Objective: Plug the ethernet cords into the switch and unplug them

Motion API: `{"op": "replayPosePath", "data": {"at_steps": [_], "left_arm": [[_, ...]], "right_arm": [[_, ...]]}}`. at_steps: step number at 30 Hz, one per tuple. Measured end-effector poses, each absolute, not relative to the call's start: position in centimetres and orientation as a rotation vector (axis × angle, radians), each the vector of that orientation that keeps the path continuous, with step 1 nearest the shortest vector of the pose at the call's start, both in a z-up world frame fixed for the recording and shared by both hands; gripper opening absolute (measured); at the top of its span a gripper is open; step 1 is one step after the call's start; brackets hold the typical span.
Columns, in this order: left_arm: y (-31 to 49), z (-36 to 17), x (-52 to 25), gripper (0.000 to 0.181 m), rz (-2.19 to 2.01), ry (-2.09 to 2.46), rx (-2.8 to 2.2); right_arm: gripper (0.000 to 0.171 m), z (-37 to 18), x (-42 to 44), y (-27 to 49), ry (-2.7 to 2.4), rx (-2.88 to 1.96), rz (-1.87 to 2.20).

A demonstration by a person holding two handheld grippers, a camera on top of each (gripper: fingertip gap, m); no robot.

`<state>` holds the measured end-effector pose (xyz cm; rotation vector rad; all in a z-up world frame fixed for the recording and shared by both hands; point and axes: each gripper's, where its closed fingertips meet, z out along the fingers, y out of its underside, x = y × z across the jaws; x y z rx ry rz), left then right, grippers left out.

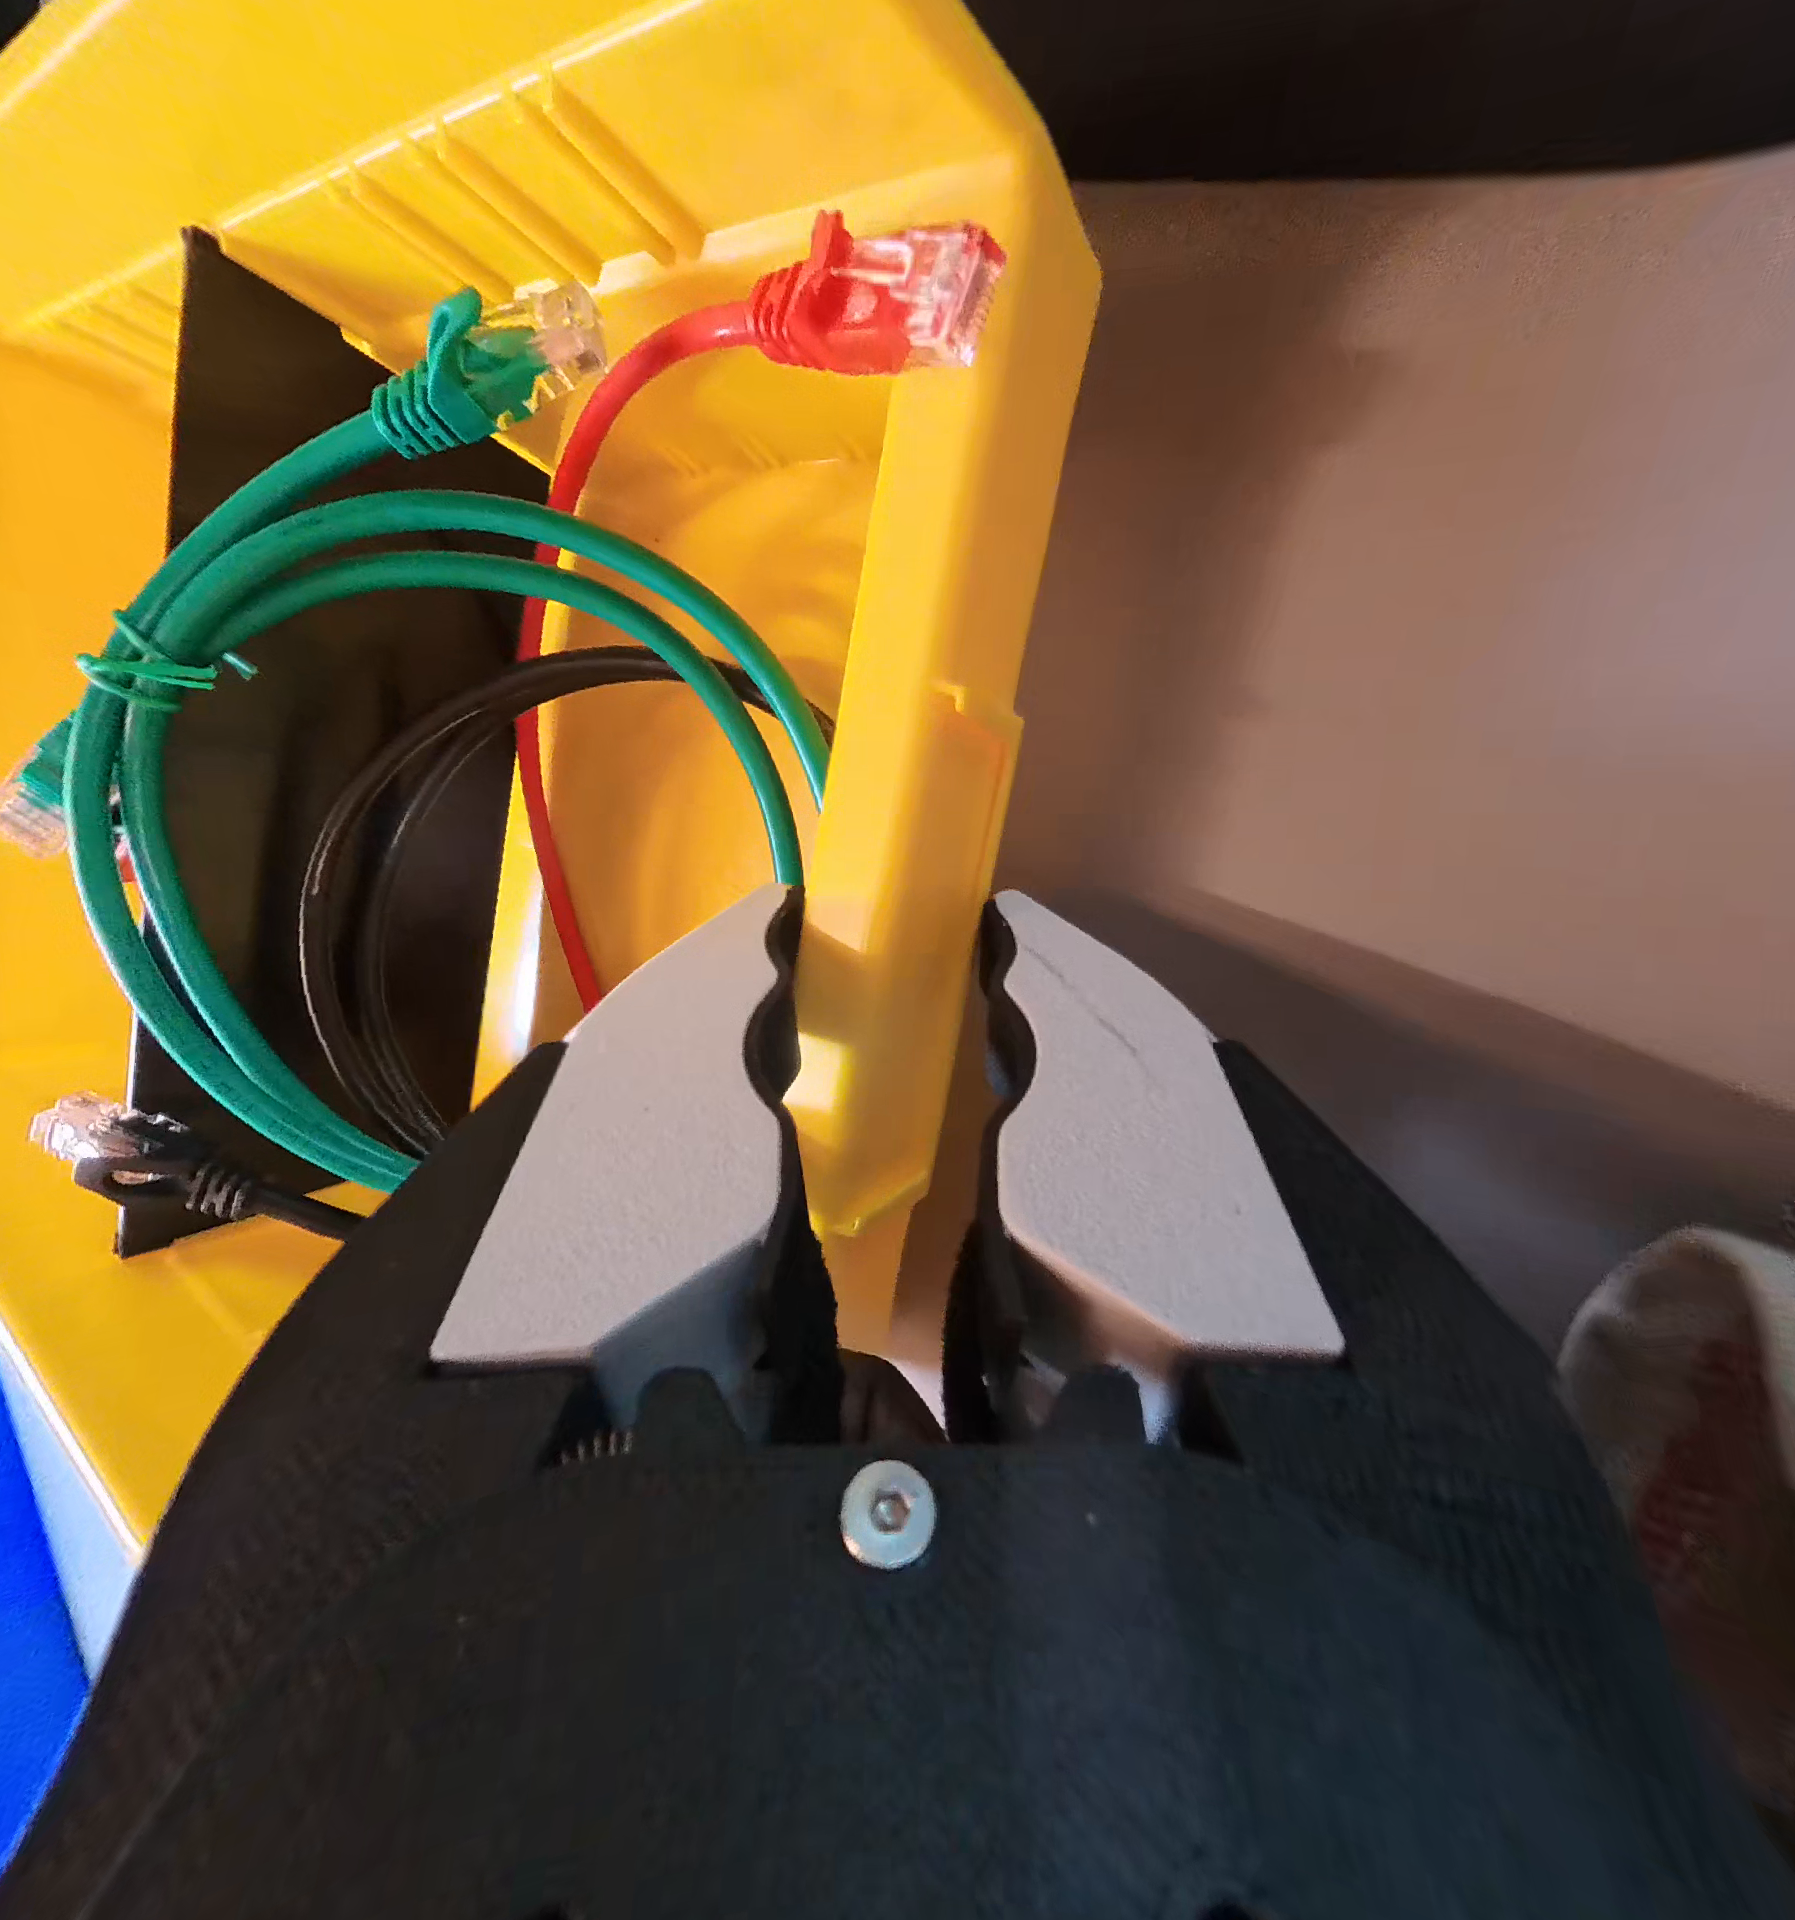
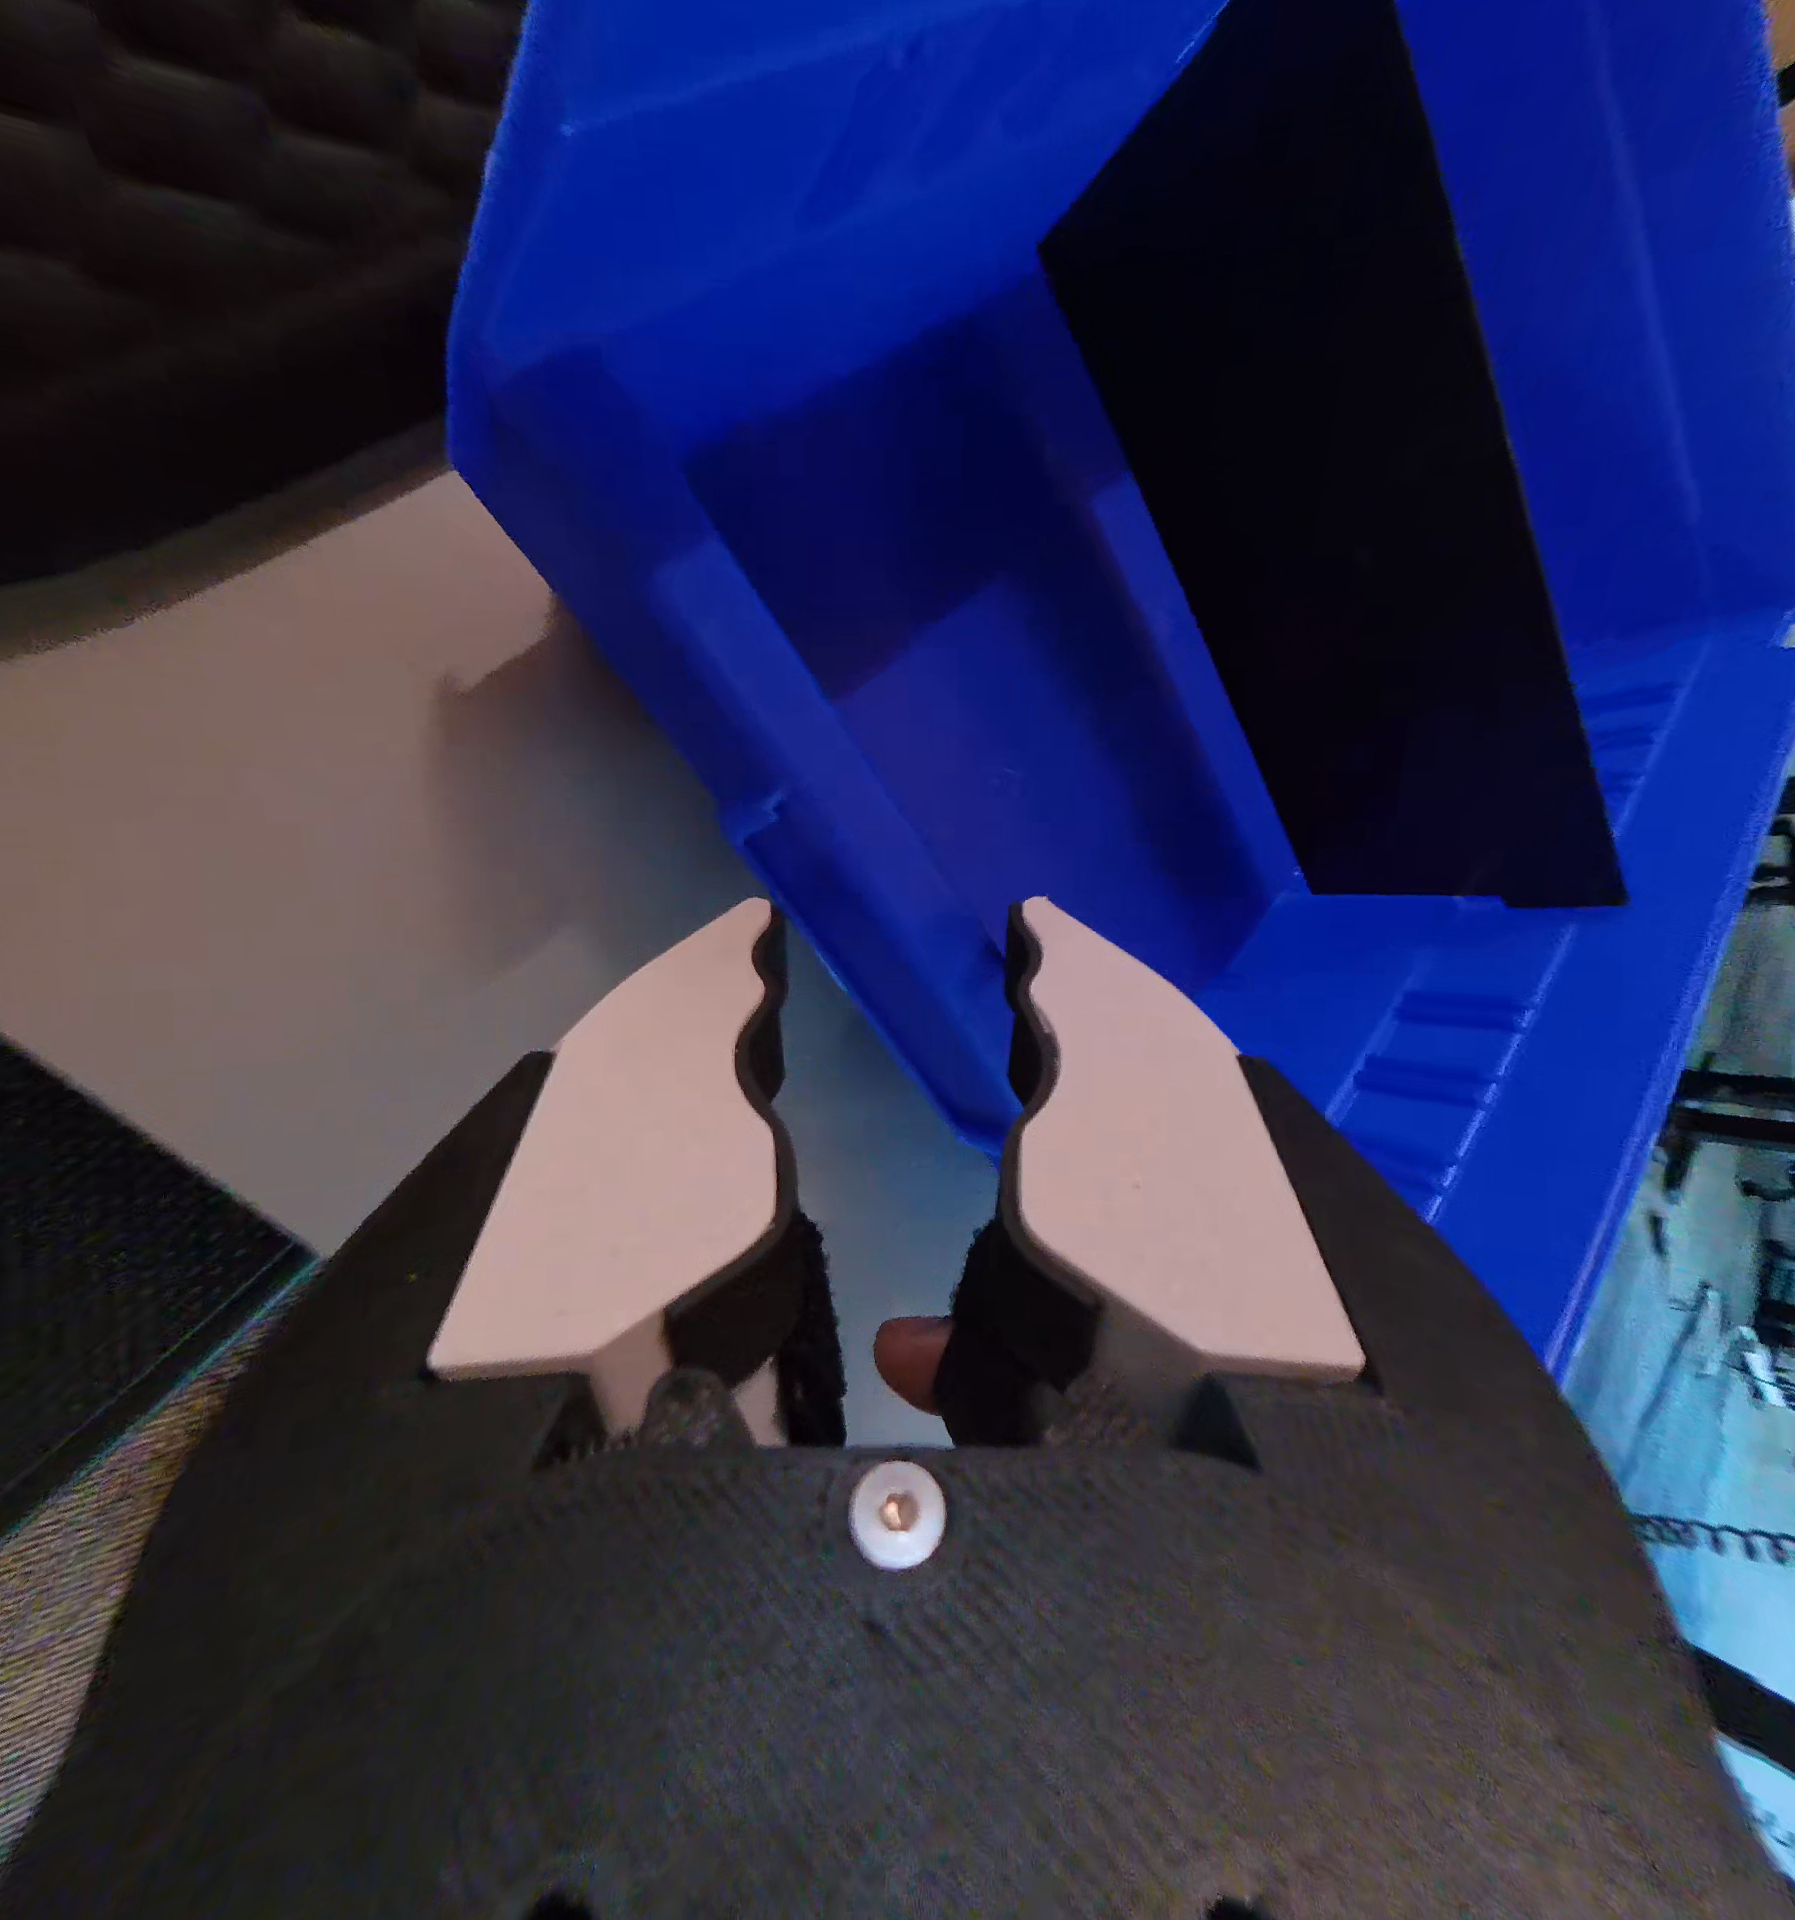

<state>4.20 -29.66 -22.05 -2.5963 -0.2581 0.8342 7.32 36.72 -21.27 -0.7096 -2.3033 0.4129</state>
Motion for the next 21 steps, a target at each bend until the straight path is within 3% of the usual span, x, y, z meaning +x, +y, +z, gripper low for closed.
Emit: {"op": "replayPosePath", "data": {"at_steps": [12,16,19,21], "left_arm": [[-29.1,-21.0,6.1,0.042,0.755,-0.374,-2.423],[-24.9,-12.8,8.8,0.060,0.490,-0.349,-1.965],[-24.8,-5.7,6.3,0.083,0.603,-0.406,-1.721],[-25.9,-3.5,2.7,0.086,0.684,-0.540,-1.709]], "right_arm": [[0.048,-20.8,8.4,35.9,-2.318,-0.760,0.533],[0.067,-17.0,8.4,33.7,-2.151,-0.720,0.830],[0.071,-13.6,8.4,31.8,-2.028,-0.576,0.947],[0.071,-12.2,8.5,30.5,-1.997,-0.503,0.982]]}}
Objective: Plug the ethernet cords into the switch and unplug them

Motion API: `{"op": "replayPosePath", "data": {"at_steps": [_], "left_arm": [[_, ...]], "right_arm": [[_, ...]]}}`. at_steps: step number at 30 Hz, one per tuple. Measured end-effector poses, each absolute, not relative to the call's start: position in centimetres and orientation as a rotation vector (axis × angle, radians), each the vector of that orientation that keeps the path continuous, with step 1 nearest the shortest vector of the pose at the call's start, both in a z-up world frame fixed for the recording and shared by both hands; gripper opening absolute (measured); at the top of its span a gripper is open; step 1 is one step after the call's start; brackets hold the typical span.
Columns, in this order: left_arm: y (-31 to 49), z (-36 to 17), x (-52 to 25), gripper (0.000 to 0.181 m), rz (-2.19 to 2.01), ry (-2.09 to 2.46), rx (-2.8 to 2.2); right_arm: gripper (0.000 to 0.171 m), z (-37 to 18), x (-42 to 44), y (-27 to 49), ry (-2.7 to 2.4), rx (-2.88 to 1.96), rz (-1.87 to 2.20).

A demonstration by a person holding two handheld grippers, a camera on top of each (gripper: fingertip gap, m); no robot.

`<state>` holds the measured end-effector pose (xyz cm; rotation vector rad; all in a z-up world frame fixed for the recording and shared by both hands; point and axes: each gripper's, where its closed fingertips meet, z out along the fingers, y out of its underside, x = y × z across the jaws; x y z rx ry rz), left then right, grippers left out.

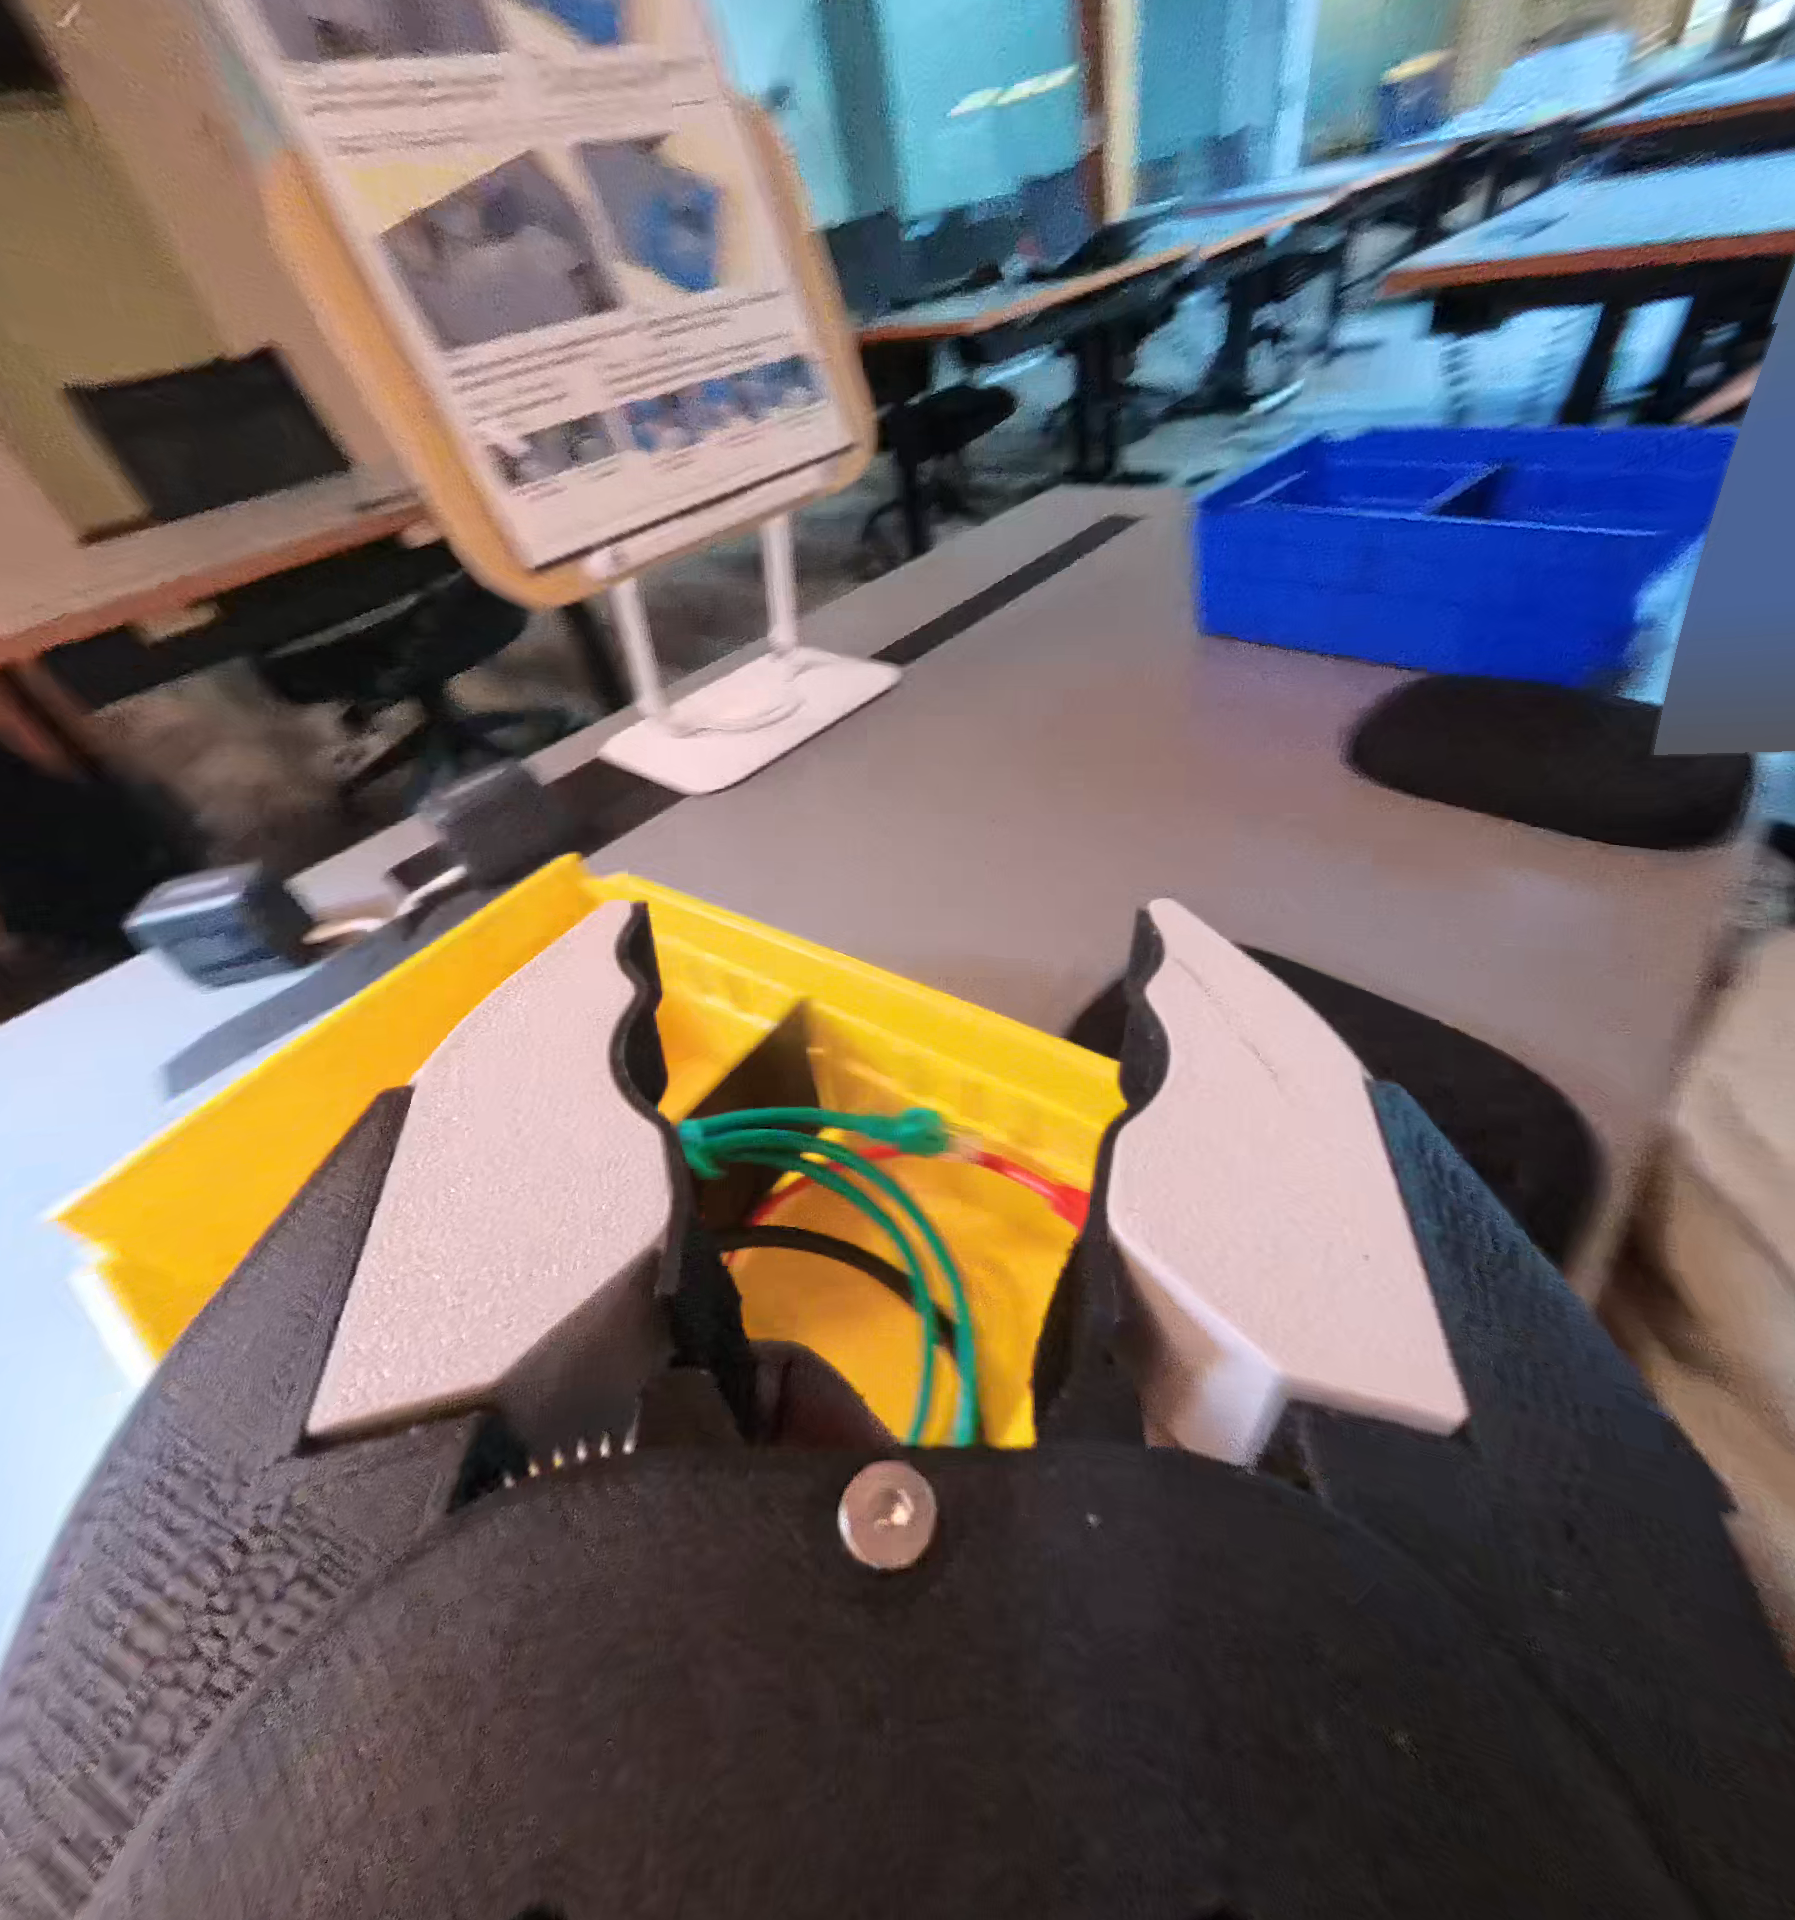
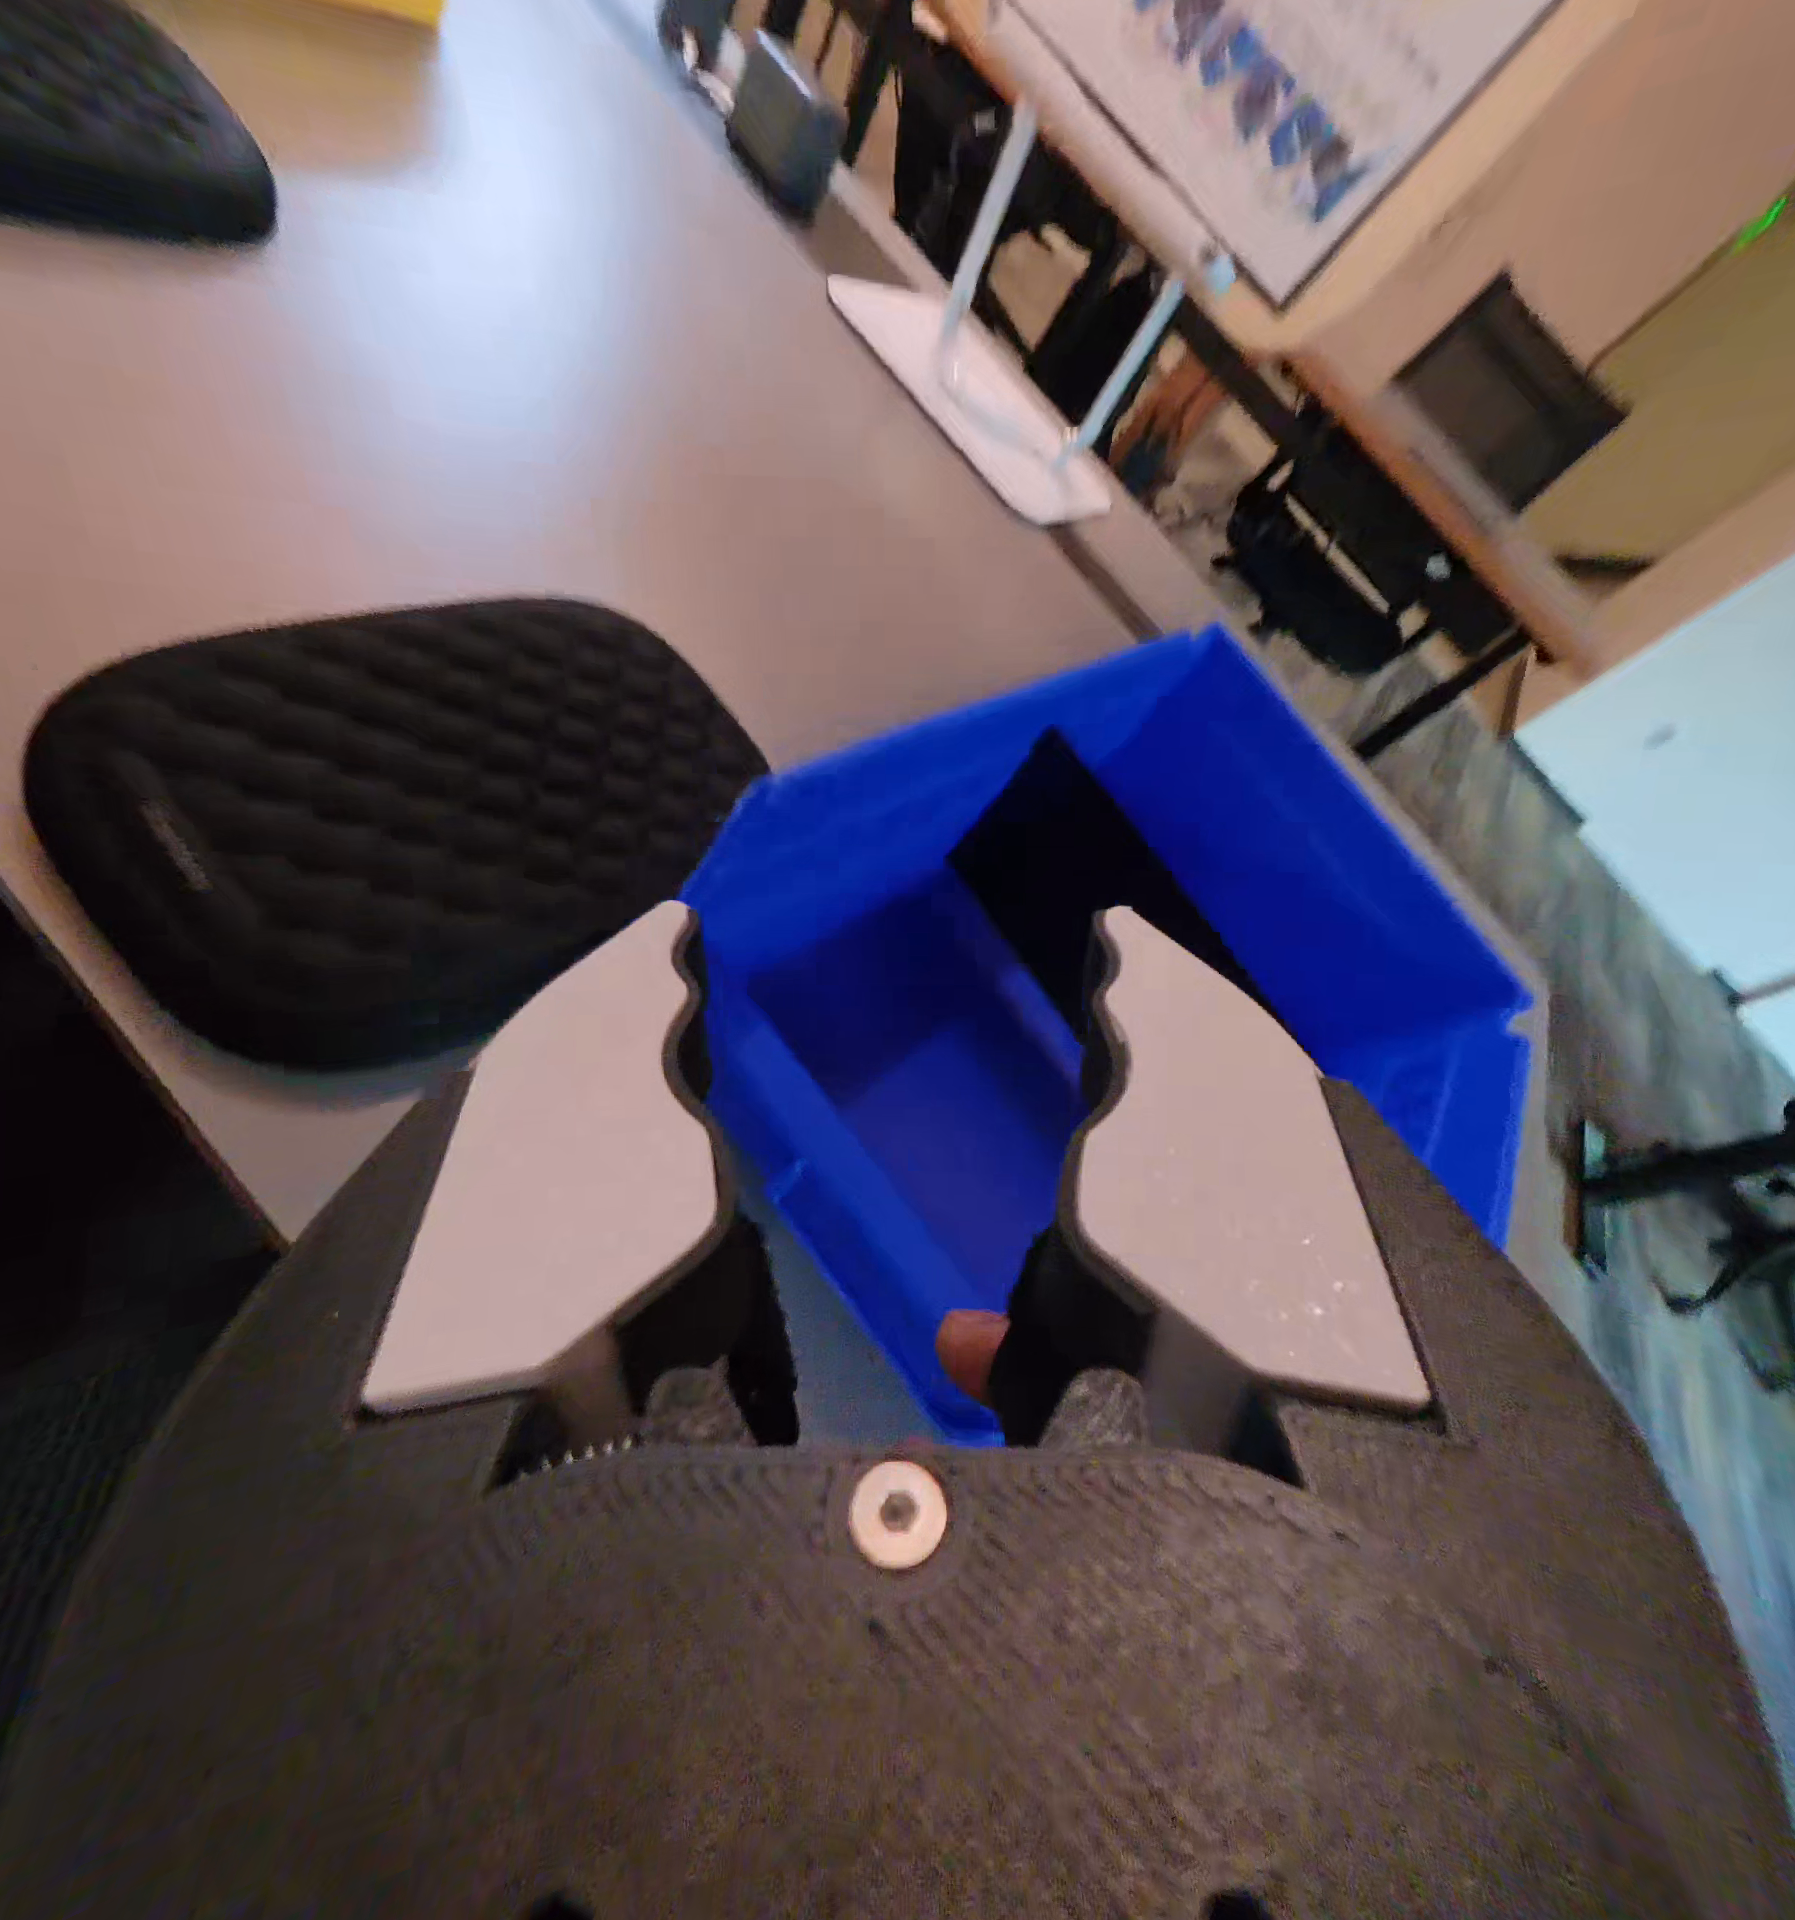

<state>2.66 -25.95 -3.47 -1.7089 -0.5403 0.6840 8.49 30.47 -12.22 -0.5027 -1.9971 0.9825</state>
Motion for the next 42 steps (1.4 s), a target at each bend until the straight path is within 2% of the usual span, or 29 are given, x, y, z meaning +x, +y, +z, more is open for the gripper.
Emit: {"op": "replayPosePath", "data": {"at_steps": [4,10,19,22,24,28,33,38,42], "left_arm": [[-28.1,-4.8,-5.2,0.088,0.687,-0.798,-1.964],[-33.1,-13.0,-12.8,0.086,0.454,-1.112,-2.458],[-34.7,-18.7,-14.4,0.088,0.244,-1.126,-2.677],[-34.7,-19.3,-13.9,0.077,0.206,-1.073,-2.723],[-34.3,-19.1,-14.0,0.068,0.209,-1.059,-2.704],[-34.5,-17.4,-14.4,0.067,0.289,-1.105,-2.658],[-32.5,-10.9,-14.5,0.067,0.514,-0.996,-2.549],[-25.1,-4.9,-12.2,0.067,0.607,-0.718,-2.473],[-16.3,-3.5,-8.0,0.067,0.577,-0.424,-2.498]], "right_arm": [[0.071,-11.5,8.7,28.7,-2.018,-0.435,0.971],[0.070,-11.5,9.1,27.8,-2.044,-0.404,0.949],[0.067,-12.2,8.9,28.1,-2.075,-0.420,0.884],[0.067,-12.3,8.8,28.1,-2.078,-0.418,0.873],[0.066,-12.3,8.8,28.1,-2.073,-0.413,0.875],[0.065,-12.2,8.7,27.8,-2.071,-0.401,0.884],[0.064,-11.9,8.6,26.4,-2.068,-0.349,0.937],[0.064,-12.5,8.2,25.6,-2.102,-0.333,0.916],[0.064,-12.5,8.3,24.7,-2.119,-0.301,0.933]]}}
